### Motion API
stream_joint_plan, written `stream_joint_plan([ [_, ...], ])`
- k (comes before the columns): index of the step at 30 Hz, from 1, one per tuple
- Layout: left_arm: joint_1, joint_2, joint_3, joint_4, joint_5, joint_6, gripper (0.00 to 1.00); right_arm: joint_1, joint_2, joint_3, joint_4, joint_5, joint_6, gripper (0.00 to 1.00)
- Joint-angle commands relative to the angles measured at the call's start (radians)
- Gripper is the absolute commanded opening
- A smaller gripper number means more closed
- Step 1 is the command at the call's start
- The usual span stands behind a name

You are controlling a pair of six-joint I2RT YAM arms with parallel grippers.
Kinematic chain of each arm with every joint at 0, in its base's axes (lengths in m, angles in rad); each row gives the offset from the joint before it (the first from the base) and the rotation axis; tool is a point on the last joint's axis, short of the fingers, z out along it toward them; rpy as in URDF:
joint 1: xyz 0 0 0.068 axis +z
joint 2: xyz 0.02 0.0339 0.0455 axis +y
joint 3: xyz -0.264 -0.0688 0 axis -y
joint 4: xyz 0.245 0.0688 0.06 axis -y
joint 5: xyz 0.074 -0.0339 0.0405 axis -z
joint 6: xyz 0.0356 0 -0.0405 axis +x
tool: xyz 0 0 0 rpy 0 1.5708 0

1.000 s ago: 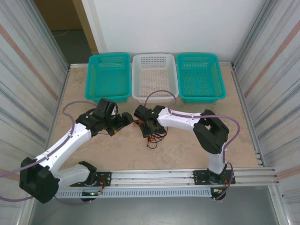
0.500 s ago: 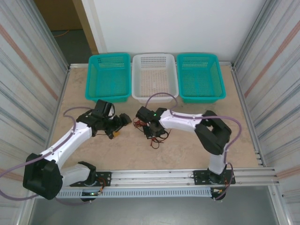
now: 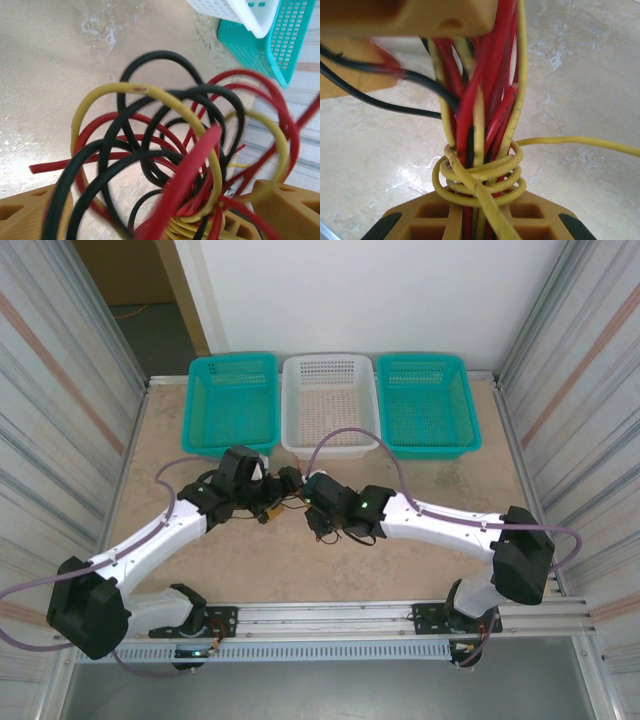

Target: Untangle the cables

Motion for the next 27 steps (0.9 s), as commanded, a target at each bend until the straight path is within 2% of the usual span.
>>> stream_joint_plan([
  [1, 0.007, 0.002, 0.013, 0.037, -0.007, -0.024, 0.9, 0.031, -0.023, 0.026, 0.025, 0.007, -0.083, 0.13],
  [8, 0.022, 0.005, -0.039, 0.067, 0.015, -0.058, 0.77, 0.056, -0.027, 0.034, 0.057, 0.012, -0.106, 0.12],
  [11, 0.025, 0.02, -0.032, 0.075, 0.032, -0.042, 0.74, 0.068, -0.017, 0.046, 0.055, 0.003, -0.121, 0.12],
  [21, 0.034, 0.063, -0.038, 0.175, 0.1, -0.029, 0.25, 0.07, 0.0, 0.082, 0.034, 0.044, -0.12, 0.14],
  [23, 0.043, 0.071, -0.047, 0.216, 0.128, -0.035, 0.15, 0.067, -0.005, 0.085, 0.031, 0.05, -0.111, 0.18],
  [25, 0.063, 0.078, -0.058, 0.268, 0.16, -0.04, 0.07, 0.06, -0.017, 0.099, 0.012, 0.067, -0.096, 0.28],
  [27, 0.113, 0.078, -0.06, 0.312, 0.201, -0.032, 0.01, 0.043, -0.051, 0.119, -0.027, 0.105, -0.07, 0.51],
])
